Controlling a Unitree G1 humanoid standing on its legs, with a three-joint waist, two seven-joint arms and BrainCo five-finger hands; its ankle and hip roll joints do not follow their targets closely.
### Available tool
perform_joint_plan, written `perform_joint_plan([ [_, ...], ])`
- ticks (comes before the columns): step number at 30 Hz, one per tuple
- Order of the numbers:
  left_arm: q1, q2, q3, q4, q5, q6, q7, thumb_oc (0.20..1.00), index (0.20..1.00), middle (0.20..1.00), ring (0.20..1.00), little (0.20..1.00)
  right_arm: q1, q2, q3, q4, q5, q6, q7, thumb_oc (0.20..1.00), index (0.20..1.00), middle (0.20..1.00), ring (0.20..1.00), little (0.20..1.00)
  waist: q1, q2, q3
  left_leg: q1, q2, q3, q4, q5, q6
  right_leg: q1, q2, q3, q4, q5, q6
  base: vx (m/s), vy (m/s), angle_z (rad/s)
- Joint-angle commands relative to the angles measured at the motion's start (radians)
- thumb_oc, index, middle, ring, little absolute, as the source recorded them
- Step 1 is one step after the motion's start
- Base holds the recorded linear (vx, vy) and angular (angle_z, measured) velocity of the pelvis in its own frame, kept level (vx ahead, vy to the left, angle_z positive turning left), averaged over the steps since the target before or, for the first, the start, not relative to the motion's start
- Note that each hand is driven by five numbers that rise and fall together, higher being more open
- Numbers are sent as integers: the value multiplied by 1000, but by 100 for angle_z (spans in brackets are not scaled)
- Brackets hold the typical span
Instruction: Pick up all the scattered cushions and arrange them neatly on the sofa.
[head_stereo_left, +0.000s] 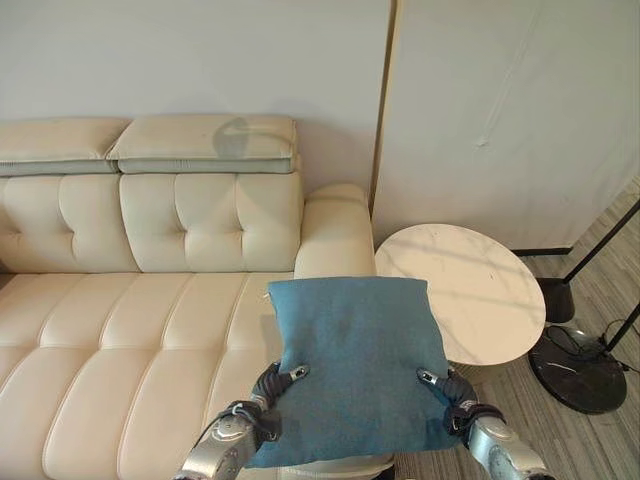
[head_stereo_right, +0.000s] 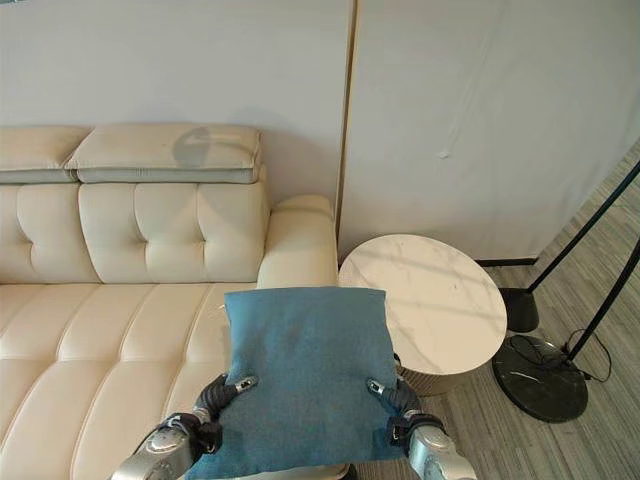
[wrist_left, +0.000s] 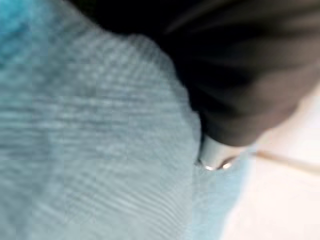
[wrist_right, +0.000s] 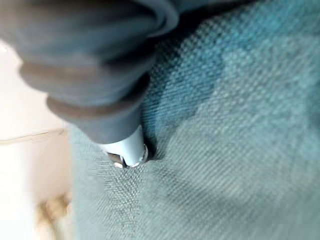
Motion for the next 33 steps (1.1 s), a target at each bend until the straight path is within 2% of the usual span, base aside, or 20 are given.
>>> perform_joint_plan([
  [1, -48, -30, 7, -172, 12, -103, -42, 200, 200, 200, 200, 200, -49, 68, 29, -186, -44, -76, 109, 200, 200, 200, 200, 200, 2, -45, 5, -38, -44, 3, 0, -38, 40, 74, -99, 8, -5, -122, 107, -50, 156, 8],
  [3, 44, 35, 95, -333, 52, -112, -55, 200, 200, 200, 200, 200, 31, 1, 6, -387, -69, -80, 159, 200, 200, 200, 200, 200, 7, -55, 26, -46, -53, 30, 0, -46, 52, 46, -109, 20, -5, -85, 125, -103, 193, -13],
  [5, 77, 54, 154, -412, 71, -132, -51, 200, 200, 200, 200, 200, 46, -29, -1, -477, -100, -87, 180, 200, 200, 200, 200, 200, 18, -59, 53, -59, -46, 58, 0, -42, 54, 8, -112, 2, 26, -75, 134, -176, 83, -32],
  [7, 74, 61, 163, -421, 71, -134, -48, 200, 200, 200, 200, 200, 45, -37, 1, -509, -102, -86, 180, 200, 200, 200, 200, 200, 22, -59, 61, -66, -41, 67, 0, -38, 55, -8, -110, -4, 63, -88, 134, -143, 20, -54],
  [9, 91, 66, 205, -503, 58, -140, -42, 200, 200, 200, 200, 200, 73, -76, -17, -637, -94, -84, 210, 200, 200, 200, 200, 200, 15, -58, 66, -81, -31, 65, 0, -24, 55, -6, -78, 23, 170, -159, 112, -120, -2, -15],
  [10, 91, 66, 205, -503, 58, -140, -42, 200, 200, 200, 200, 200, 73, -76, -17, -637, -94, -84, 210, 200, 200, 200, 200, 200, 15, -58, 65, -81, -31, 65, 0, -24, 56, -6, -78, 24, 171, -159, 112, -89, -31, 0],
  [12, 116, 69, 217, -559, 33, -137, -49, 200, 200, 200, 200, 200, 104, -100, -32, -705, -82, -79, 226, 200, 200, 200, 200, 200, 8, -59, 46, -95, -35, 53, 0, -12, 55, 21, -28, 67, 251, -237, 96, -104, -66, 3],
  [15, 133, 78, 220, -596, 22, -129, -56, 200, 200, 200, 200, 200, 105, -112, -30, -754, -75, -73, 230, 200, 200, 200, 200, 200, 19, -69, 21, -113, -50, 43, 0, 3, 54, 93, 10, 92, 214, -281, 74, -113, -130, 19],
  [18, 138, 70, 220, -608, 5, -120, -53, 200, 200, 200, 200, 200, 77, -108, -5, -747, -60, -70, 220, 200, 200, 200, 200, 200, 37, -77, 13, -160, -52, 32, 0, 54, 27, 137, 41, 102, 81, -286, 29, -269, -219, 16],
  [19, 143, 60, 222, -612, 0, -113, -49, 200, 200, 200, 200, 200, 66, -113, -5, -768, -53, -75, 211, 200, 200, 200, 200, 200, 40, -73, 28, -188, -48, 12, 0, 96, -3, 148, 64, 96, 31, -281, 11, -421, -291, 21],
  [22, 154, 42, 224, -612, 6, -113, -40, 200, 200, 200, 200, 200, 53, -121, -6, -776, -50, -78, 199, 200, 200, 200, 200, 200, 36, -53, 69, -215, -46, -25, 0, 149, -40, 148, 82, 55, 15, -270, -5, -326, -187, 39],
  [23, 154, 42, 225, -612, 6, -113, -40, 200, 200, 200, 200, 200, 53, -121, -6, -776, -50, -78, 199, 200, 200, 200, 200, 200, 35, -53, 69, -215, -46, -26, 0, 149, -40, 149, 83, 54, 15, -270, -5, -326, -106, 69],
  [24, 146, 18, 222, -598, 21, -113, -16, 200, 200, 200, 200, 200, 40, -116, -1, -762, -63, -86, 187, 200, 200, 200, 200, 200, 38, -44, 89, -229, -41, -18, 4, 172, -56, 147, 82, 33, 10, -258, -10, -309, -55, 53],
  [26, 143, 19, 220, -591, 25, -116, -26, 200, 200, 200, 200, 200, 40, -123, -5, -763, -60, -87, 181, 200, 200, 200, 200, 200, 31, -45, 102, -236, -45, -12, 36, 152, -45, 137, 72, 13, 15, -252, -11, -285, -29, 53],
  [27, 160, 4, 239, -580, 39, -118, -29, 200, 200, 200, 200, 200, 40, -126, -8, -758, -58, -87, 174, 200, 200, 200, 200, 200, 28, -54, 106, -228, -31, 37, 118, 92, -21, 124, 49, -19, 15, -239, -13, -210, -4, 56],
  [29, 169, -4, 247, -575, 39, -122, -32, 200, 200, 200, 200, 200, 48, -123, -8, -750, -56, -81, 173, 200, 200, 200, 200, 200, 28, -62, 97, -208, -18, 48, 161, 42, -12, 122, 33, -39, -1, -234, -16, -190, 17, 56],
  [31, 169, -8, 251, -564, 39, -125, -32, 200, 200, 200, 200, 200, 51, -120, -4, -735, -55, -79, 171, 200, 200, 200, 200, 200, 29, -67, 88, -189, 0, 52, 170, 26, -12, 119, 21, -69, -5, -236, -19, -98, 54, 69],
  [33, 169, -16, 248, -551, 36, -125, -25, 200, 200, 200, 200, 200, 53, -113, 2, -717, -52, -80, 163, 200, 200, 200, 200, 200, 27, -67, 77, -144, 48, 88, 150, 11, -27, 125, 12, -101, -5, -252, -19, -5, 88, 58],
])
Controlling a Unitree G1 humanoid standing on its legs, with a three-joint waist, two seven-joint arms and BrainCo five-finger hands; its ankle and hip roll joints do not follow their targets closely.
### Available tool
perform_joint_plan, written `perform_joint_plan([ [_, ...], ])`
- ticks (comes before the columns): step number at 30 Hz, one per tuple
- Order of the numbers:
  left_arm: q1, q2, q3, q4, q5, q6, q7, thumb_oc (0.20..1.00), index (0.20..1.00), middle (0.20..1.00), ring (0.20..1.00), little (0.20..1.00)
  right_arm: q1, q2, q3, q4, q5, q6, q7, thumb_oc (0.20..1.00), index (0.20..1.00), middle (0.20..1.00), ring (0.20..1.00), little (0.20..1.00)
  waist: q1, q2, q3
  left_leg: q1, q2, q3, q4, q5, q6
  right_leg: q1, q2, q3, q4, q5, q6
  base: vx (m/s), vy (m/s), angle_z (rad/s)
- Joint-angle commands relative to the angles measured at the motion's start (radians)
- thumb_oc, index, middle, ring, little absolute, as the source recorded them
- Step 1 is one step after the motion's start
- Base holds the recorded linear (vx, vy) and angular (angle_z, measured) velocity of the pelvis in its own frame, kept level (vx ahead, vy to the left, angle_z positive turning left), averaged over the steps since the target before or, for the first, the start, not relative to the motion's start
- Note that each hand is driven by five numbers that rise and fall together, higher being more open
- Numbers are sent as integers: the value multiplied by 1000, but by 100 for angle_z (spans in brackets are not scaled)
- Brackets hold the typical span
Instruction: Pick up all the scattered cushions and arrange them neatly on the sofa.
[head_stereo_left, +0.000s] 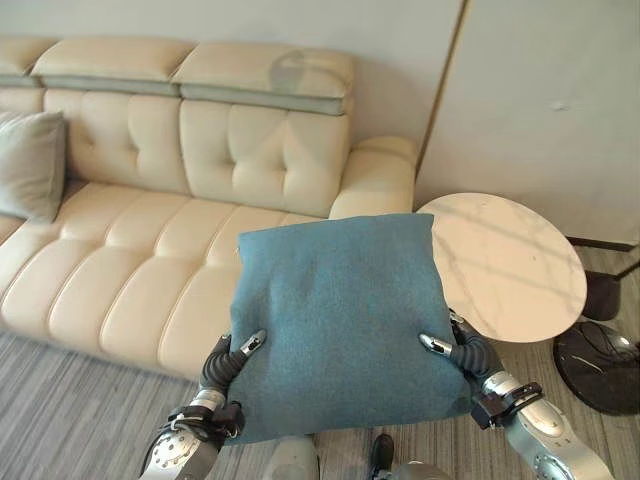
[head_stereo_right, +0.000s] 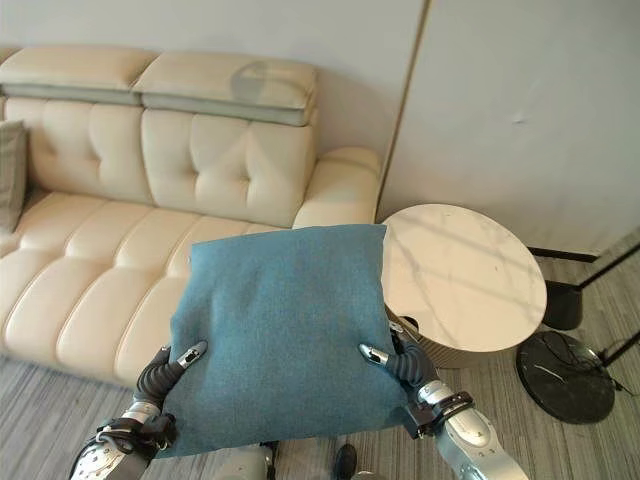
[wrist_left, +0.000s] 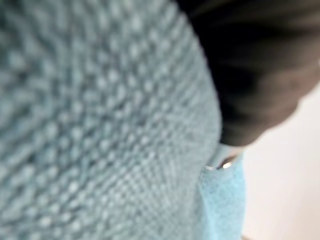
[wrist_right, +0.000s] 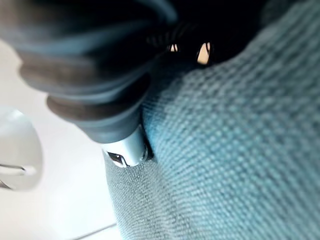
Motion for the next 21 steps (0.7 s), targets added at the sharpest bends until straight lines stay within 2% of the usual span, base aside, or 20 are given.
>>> perform_joint_plan([
  [1, -68, -34, -42, -127, -1, -106, -35, 200, 200, 200, 200, 200, -103, 42, 88, -73, 45, -89, 45, 200, 200, 200, 200, 200, -34, -11, -95, 70, 83, 87, -11, 1, -6, 54, 64, -6, -56, -146, 40, 18, 111, 90],
  [2, -71, -34, -44, -120, -1, -105, -37, 200, 200, 200, 200, 200, -101, 43, 86, -68, 45, -87, 39, 200, 200, 200, 200, 200, -35, -9, -99, 82, 94, 102, -27, 6, -12, 52, 60, -20, -56, -146, 44, -21, 167, 112],
  [3, -78, -38, -48, -113, 2, -105, -30, 200, 200, 200, 200, 200, -104, 43, 91, -60, 36, -90, 34, 200, 200, 200, 200, 200, -41, -7, -103, 92, 126, 157, -57, 26, -26, 52, 50, -55, -56, -148, 46, -7, 175, 114],
  [4, -83, -40, -49, -108, 5, -107, -31, 200, 200, 200, 200, 200, -106, 45, 92, -52, 35, -90, 28, 200, 200, 200, 200, 200, -47, -5, -106, 102, 142, 184, -82, 43, -35, 52, 45, -78, -56, -144, 50, -18, 258, 94],
  [5, -97, -46, -56, -106, 11, -109, -19, 200, 200, 200, 200, 200, -117, 46, 96, -51, 25, -99, 21, 200, 200, 200, 200, 200, -58, -3, -108, 99, 186, 293, -101, 74, -53, 50, 32, -128, -56, -142, 54, -3, 236, 105],
  [6, -105, -46, -57, -100, 9, -109, -26, 200, 200, 200, 200, 200, -125, 45, 96, -39, 23, -94, 14, 200, 200, 200, 200, 200, -62, 4, -115, 109, 186, 299, -123, 81, -57, 47, 28, -142, -56, -139, 57, 11, 283, 151],
  [7, -109, -51, -58, -99, 14, -105, -30, 200, 200, 200, 200, 200, -131, 47, 94, -34, 17, -95, 12, 200, 200, 200, 200, 200, -70, 13, -122, 112, 200, 349, -134, 80, -64, 48, 24, -169, -56, -138, 61, 61, 284, 179],
  [8, -112, -55, -58, -96, 12, -108, -32, 200, 200, 200, 200, 200, -136, 53, 95, -26, 10, -93, 10, 200, 200, 200, 200, 200, -67, 19, -132, 109, 205, 372, -134, 65, -67, 53, 17, -196, -56, -134, 68, 85, 346, 208],
  [11, -124, -46, -58, -87, 16, -111, -41, 200, 200, 200, 200, 200, -147, 72, 91, 2, -13, -86, -2, 200, 200, 200, 200, 200, -52, 26, -146, 94, 156, 325, -134, 39, -45, 66, -24, -235, -56, -112, 96, 168, 407, 117],
  [13, -111, -35, -34, -92, 24, -117, -41, 200, 200, 200, 200, 200, -143, 88, 90, -5, -12, -88, 11, 200, 200, 200, 200, 200, -32, 10, -147, 99, 122, 315, -134, 14, -17, 92, -58, -258, -56, -98, 113, 227, 411, 58],
  [15, -106, -29, -29, -93, 27, -118, -40, 200, 200, 200, 200, 200, -144, 94, 94, -4, -21, -85, 11, 200, 200, 200, 200, 200, -25, 2, -147, 100, 107, 308, -134, 4, -6, 101, -71, -267, -56, -89, 120, 171, 317, 48],
  [16, -110, -18, -24, -90, 33, -114, -34, 200, 200, 200, 200, 200, -142, 114, 99, 3, -34, -84, 10, 200, 200, 200, 200, 200, -7, -12, -145, 87, 69, 283, -119, -24, 21, 108, -110, -288, -14, -83, 136, 135, 268, 26],
  [18, -110, -18, -23, -90, 33, -114, -33, 200, 200, 200, 200, 200, -143, 115, 99, 3, -34, -84, 10, 200, 200, 200, 200, 200, -8, -13, -145, 86, 68, 282, -118, -24, 22, 107, -111, -289, -13, -83, 137, 172, 360, 40],
  [19, -121, -1, -21, -84, 55, -116, -16, 200, 200, 200, 200, 200, -139, 139, 102, 9, -47, -83, 6, 200, 200, 200, 200, 200, -5, -13, -137, 98, 10, 244, -114, -69, 72, 60, -193, -285, 172, -37, 161, 285, 649, 57],
  [20, -119, 10, -13, -87, 65, -122, -4, 200, 200, 200, 200, 200, -141, 146, 109, 6, -54, -85, 3, 200, 200, 200, 200, 200, -10, -7, -129, 112, -8, 232, -125, -76, 86, 37, -224, -269, 250, 9, 178, 329, 751, 68],
  [21, -121, 19, -14, -88, 71, -119, -3, 200, 200, 200, 200, 200, -143, 149, 114, 7, -58, -82, 3, 200, 200, 200, 200, 200, -16, -4, -124, 120, -23, 216, -134, -82, 101, 10, -241, -243, 315, 15, 180, 145, 352, 63],
])
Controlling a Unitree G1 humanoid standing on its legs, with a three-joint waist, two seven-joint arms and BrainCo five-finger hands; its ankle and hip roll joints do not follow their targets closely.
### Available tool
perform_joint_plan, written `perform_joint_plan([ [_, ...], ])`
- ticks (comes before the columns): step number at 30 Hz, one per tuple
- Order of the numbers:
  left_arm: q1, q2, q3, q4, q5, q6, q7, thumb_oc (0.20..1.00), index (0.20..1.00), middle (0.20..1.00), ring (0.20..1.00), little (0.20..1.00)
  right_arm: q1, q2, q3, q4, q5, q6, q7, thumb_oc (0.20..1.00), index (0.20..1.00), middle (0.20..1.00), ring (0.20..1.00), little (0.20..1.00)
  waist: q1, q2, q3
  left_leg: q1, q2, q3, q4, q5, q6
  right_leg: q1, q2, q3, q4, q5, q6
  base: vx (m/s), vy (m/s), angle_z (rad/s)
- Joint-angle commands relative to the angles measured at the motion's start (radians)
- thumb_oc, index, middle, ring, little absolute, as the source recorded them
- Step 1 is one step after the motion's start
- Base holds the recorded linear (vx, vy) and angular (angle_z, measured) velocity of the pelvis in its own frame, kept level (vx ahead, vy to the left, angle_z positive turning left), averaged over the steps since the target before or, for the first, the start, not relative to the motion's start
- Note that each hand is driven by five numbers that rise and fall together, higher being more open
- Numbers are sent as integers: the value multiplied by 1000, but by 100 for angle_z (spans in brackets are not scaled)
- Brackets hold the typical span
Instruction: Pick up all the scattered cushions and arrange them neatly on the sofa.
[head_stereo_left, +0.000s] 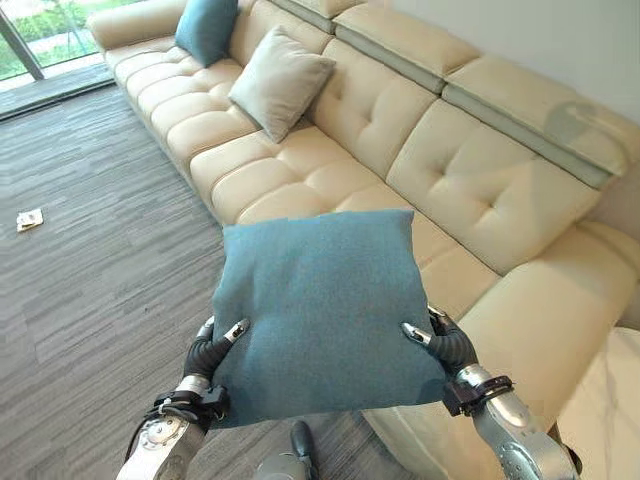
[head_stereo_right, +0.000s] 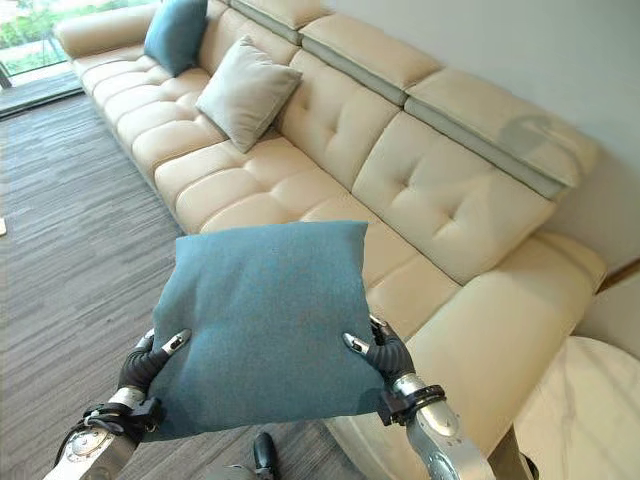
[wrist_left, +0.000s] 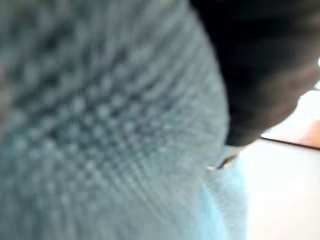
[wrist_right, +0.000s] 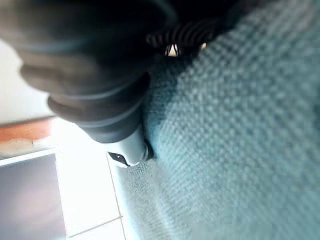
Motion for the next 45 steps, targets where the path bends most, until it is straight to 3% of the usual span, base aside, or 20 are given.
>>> perform_joint_plan([
  [1, -55, -2, -56, -185, 44, -98, -19, 200, 200, 200, 200, 200, -105, 20, 92, -81, -14, -77, 51, 200, 200, 200, 200, 200, -22, -4, -7, 82, 7, -102, -116, -84, -45, -130, 26, 120, 87, -3, -34, 102, 229, 61],
  [2, -51, 14, -60, -176, 48, -100, -22, 200, 200, 200, 200, 200, -98, 22, 85, -85, -1, -80, 50, 200, 200, 200, 200, 200, -49, 3, 11, 81, 9, -146, -116, -80, -52, -218, 134, 272, 91, -85, -57, 59, 119, 42],
  [4, -44, 23, -56, -179, 54, -100, -36, 200, 200, 200, 200, 200, -89, 11, 85, -85, 12, -76, 59, 200, 200, 200, 200, 200, -48, 10, 17, 89, 11, -161, -116, -80, -60, -230, 171, 287, 30, -125, -74, 114, 88, 79],
  [6, -46, 25, -59, -177, 56, -99, -40, 200, 200, 200, 200, 200, -86, 8, 83, -82, 11, -73, 61, 200, 200, 200, 200, 200, -50, 8, 20, 92, 9, -170, -116, -80, -61, -228, 188, 289, 1, -127, -77, 105, 31, 59],
  [8, -52, 19, -69, -168, 58, -96, -45, 200, 200, 200, 200, 200, -71, 6, 71, -74, 14, -73, 64, 200, 200, 200, 200, 200, -58, -3, 22, 99, 1, -188, -116, -85, -63, -250, 246, 326, -84, -119, -75, 132, -12, 46],
  [11, -60, 10, -67, -162, 67, -98, -43, 200, 200, 200, 200, 200, -61, 3, 66, -75, 18, -72, 66, 200, 200, 200, 200, 200, -59, -17, 26, 113, -8, -191, -116, -87, -68, -260, 275, 323, -167, -65, -60, 131, -40, 32],
  [12, -67, 2, -67, -162, 78, -98, -43, 200, 200, 200, 200, 200, -62, 5, 71, -72, 16, -68, 69, 200, 200, 200, 200, 200, -50, -25, 21, 129, -7, -173, -116, -99, -73, -260, 277, 260, -214, -34, -51, 128, -66, 18],
  [15, -74, -12, -71, -162, 82, -97, -45, 200, 200, 200, 200, 200, -65, 7, 79, -72, 13, -66, 67, 200, 200, 200, 200, 200, -48, -28, 14, 156, -4, -158, -116, -117, -76, -247, 270, 211, -227, -24, -43, 149, -69, -20],
  [19, -72, -43, -80, -170, 73, -102, -51, 200, 200, 200, 200, 200, -59, -4, 68, -78, 32, -69, 70, 200, 200, 200, 200, 200, -61, -21, -19, 201, 0, -128, -110, -141, -85, -184, 298, 255, -288, -23, -63, 218, -132, -17],
  [22, -65, -52, -82, -173, 61, -101, -55, 200, 200, 200, 200, 200, -45, -15, 52, -87, 53, -74, 69, 200, 200, 200, 200, 200, -75, -14, -28, 178, 27, -105, 54, -179, -111, -134, 321, 301, -298, -61, -93, 195, -200, -28],
  [23, -73, -50, -89, -175, 52, -109, -53, 200, 200, 200, 200, 200, -46, -26, 53, -87, 59, -74, 70, 200, 200, 200, 200, 200, -76, -9, -7, 125, 47, -120, 214, -145, -132, -108, 328, 332, -294, -78, -122, 109, -171, -28],
  [24, -74, -50, -90, -174, 52, -109, -53, 200, 200, 200, 200, 200, -47, -27, 53, -88, 60, -74, 70, 200, 200, 200, 200, 200, -75, -8, -6, 122, 50, -121, 221, -148, -133, -107, 329, 332, -295, -77, -123, 91, -160, -36],
  [26, -92, -49, -97, -176, 50, -115, -44, 200, 200, 200, 200, 200, -60, -42, 52, -87, 58, -74, 65, 200, 200, 200, 200, 200, -62, -12, 13, 66, 35, -177, 333, -87, -149, -93, 330, 352, -298, -82, -152, 28, -112, -60],
  [27, -92, -50, -97, -176, 48, -115, -43, 200, 200, 200, 200, 200, -61, -43, 51, -88, 58, -74, 64, 200, 200, 200, 200, 200, -64, -13, 14, 56, 38, -182, 337, -86, -147, -90, 328, 355, -298, -85, -154, 24, -75, -61],
  [31, -82, -56, -99, -178, 42, -115, -35, 200, 200, 200, 200, 200, -69, -45, 50, -80, 57, -76, 57, 200, 200, 200, 200, 200, -71, -24, -1, 27, 40, -236, 216, -110, -115, -93, 303, 405, -276, -103, -154, 120, -11, -40],
  [34, -80, -59, -102, -175, 41, -117, -33, 200, 200, 200, 200, 200, -70, -43, 49, -75, 56, -76, 55, 200, 200, 200, 200, 200, -74, -26, -4, 29, 38, -261, 172, -110, -111, -92, 299, 416, -270, -109, -154, 76, 17, -42],
  [35, -88, -67, -111, -170, 46, -118, -24, 200, 200, 200, 200, 200, -73, -44, 49, -66, 51, -80, 52, 200, 200, 200, 200, 200, -82, -21, -8, 23, 47, -330, 82, -72, -116, -91, 302, 452, -261, -120, -159, 126, 45, -37],
  [38, -104, -82, -121, -169, 54, -126, -7, 200, 200, 200, 200, 200, -74, -54, 40, -55, 47, -83, 42, 200, 200, 200, 200, 200, -100, -3, -9, 2, 92, -436, -67, 51, -146, -82, 300, 516, -261, -129, -161, 186, 147, -54],
  [41, -111, -90, -120, -166, 63, -130, -4, 200, 200, 200, 200, 200, -69, -63, 34, -42, 44, -81, 42, 200, 200, 200, 200, 200, -101, 19, -8, -9, 103, -533, -116, 84, -169, -69, 303, 572, -259, -141, -156, 149, 208, -72],
  [45, -131, -98, -134, -152, 70, -133, -13, 200, 200, 200, 200, 200, -49, -75, 5, -42, 36, -77, 45, 200, 200, 200, 200, 200, -121, 45, -15, -34, 97, -546, -116, 89, -188, -48, 285, 600, -255, -153, -135, 190, 338, -71],
])
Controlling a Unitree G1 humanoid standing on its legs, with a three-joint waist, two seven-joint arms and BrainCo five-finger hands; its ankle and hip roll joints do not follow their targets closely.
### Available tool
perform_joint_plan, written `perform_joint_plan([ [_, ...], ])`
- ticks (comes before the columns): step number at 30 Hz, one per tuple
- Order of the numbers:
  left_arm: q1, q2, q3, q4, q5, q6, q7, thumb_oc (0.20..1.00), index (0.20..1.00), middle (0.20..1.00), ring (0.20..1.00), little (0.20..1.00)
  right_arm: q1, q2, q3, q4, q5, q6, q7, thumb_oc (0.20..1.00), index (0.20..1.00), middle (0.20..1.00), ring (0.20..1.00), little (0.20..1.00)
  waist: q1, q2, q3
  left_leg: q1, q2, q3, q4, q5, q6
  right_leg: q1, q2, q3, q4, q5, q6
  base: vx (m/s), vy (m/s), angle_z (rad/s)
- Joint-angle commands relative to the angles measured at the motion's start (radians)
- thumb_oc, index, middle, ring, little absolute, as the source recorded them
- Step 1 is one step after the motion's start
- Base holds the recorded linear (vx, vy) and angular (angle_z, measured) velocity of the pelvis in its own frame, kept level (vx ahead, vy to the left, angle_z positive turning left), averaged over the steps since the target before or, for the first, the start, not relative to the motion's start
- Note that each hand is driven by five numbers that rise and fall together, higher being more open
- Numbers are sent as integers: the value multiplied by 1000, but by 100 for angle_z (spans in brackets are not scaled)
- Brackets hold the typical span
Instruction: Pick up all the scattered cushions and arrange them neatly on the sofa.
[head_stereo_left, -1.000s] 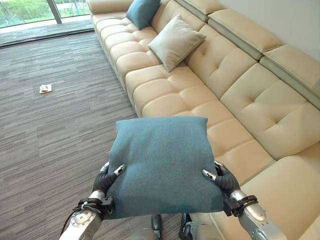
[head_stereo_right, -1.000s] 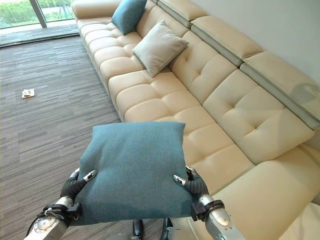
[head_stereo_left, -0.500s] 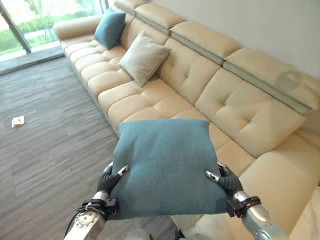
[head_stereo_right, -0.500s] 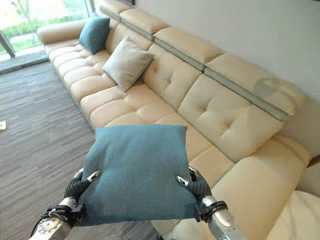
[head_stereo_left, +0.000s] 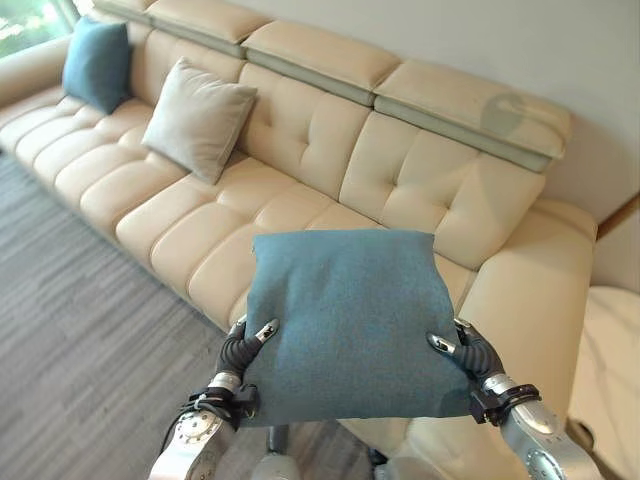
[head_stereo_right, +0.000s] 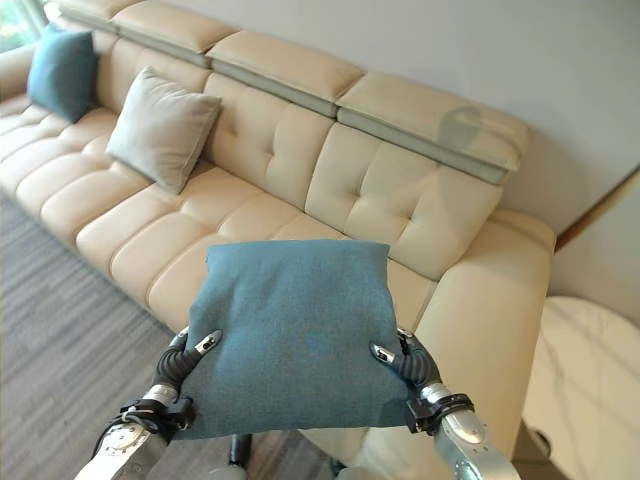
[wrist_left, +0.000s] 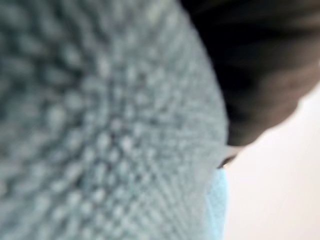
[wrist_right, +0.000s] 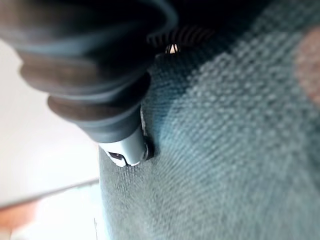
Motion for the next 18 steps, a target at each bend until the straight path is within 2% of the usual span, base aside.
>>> perform_joint_plan([
  [1, -71, -26, -30, -138, 20, -135, -61, 200, 200, 200, 200, 200, -60, 46, 35, -112, -6, -70, 64, 200, 200, 200, 200, 200, 1, 7, -73, -51, 52, -30, -42, 29, -38, 70, 72, -48, 53, -177, -20, 245, 466, 1],
  [2, -74, -23, -36, -137, 20, -133, -69, 200, 200, 200, 200, 200, -48, 53, 27, -115, -7, -71, 68, 200, 200, 200, 200, 200, -4, 8, -83, -42, 42, -9, -42, 16, -30, 67, 52, -38, 55, -165, -3, 249, 471, -8],
  [3, -74, -23, -37, -136, 20, -134, -69, 200, 200, 200, 200, 200, -47, 53, 26, -116, -7, -71, 68, 200, 200, 200, 200, 200, 0, 7, -84, -41, 41, -5, -42, 15, -28, 67, 49, -34, 54, -165, -2, 211, 401, -45],
  [4, -82, -12, -47, -130, 24, -133, -78, 200, 200, 200, 200, 200, -34, 64, 17, -116, -7, -70, 75, 200, 200, 200, 200, 200, -10, 8, -91, -30, 30, 29, -42, 1, -15, 65, 22, -35, 60, -153, 19, 190, 553, -70],
  [5, -99, 26, -57, -113, 43, -133, -97, 200, 200, 200, 200, 200, -47, 92, 33, -80, -20, -66, 74, 200, 200, 200, 200, 200, 5, 7, -92, -5, 9, 106, -42, -27, 21, 16, -22, -6, 86, -102, 58, 233, 682, -84],
  [7, -86, 55, -39, -120, 37, -132, -109, 200, 200, 200, 200, 200, -75, 105, 55, -61, -42, -64, 79, 200, 200, 200, 200, 200, 28, 13, -93, 20, 5, 191, -42, -58, 48, -24, -55, -33, 104, -64, 69, 132, 511, -96],
  [8, -81, 63, -25, -121, 33, -132, -109, 200, 200, 200, 200, 200, -83, 110, 62, -55, -49, -66, 82, 200, 200, 200, 200, 200, 53, 16, -92, 32, 9, 230, -42, -72, 55, -37, -80, -117, 109, -53, 64, 87, 369, -185],
  [9, -77, 71, -12, -110, 32, -127, -110, 200, 200, 200, 200, 200, -97, 116, 69, -47, -54, -65, 85, 200, 200, 200, 200, 200, 74, 20, -95, 39, 10, 259, -42, -82, 59, -40, -102, -249, 117, -48, 56, 68, 288, -209],
  [10, -69, 77, -2, -107, 34, -122, -117, 200, 200, 200, 200, 200, -104, 117, 77, -42, -58, -62, 94, 200, 200, 200, 200, 200, 83, 22, -99, 42, 11, 281, -42, -88, 57, -40, -106, -316, 124, -53, 52, 92, 234, -208],
  [12, -51, 74, 34, -91, 50, -113, -120, 200, 200, 200, 200, 200, -107, 118, 76, -34, -70, -58, 101, 200, 200, 200, 200, 200, 114, 15, -100, 73, 18, 350, -42, -119, 48, -37, -110, -498, 162, -79, 59, 67, 171, -174],
  [14, -31, 64, 52, -85, 55, -107, -137, 200, 200, 200, 200, 200, -91, 113, 68, -39, -64, -50, 123, 200, 200, 200, 200, 200, 105, 4, -98, 97, 19, 402, -42, -128, 45, -47, -77, -533, 143, -69, 66, 40, 67, -139],
  [15, -31, 64, 51, -84, 56, -108, -137, 200, 200, 200, 200, 200, -90, 113, 67, -40, -64, -50, 123, 200, 200, 200, 200, 200, 107, 4, -98, 98, 20, 403, -42, -129, 44, -47, -76, -532, 142, -69, 66, 52, 17, -49],
  [18, -38, 55, 49, -75, 66, -103, -138, 200, 200, 200, 200, 200, -55, 107, 40, -53, -51, -51, 130, 200, 200, 200, 200, 200, 76, 1, -96, 113, 23, 417, -42, -128, 40, -70, -26, -474, 126, -76, 58, 64, -48, -45],
])
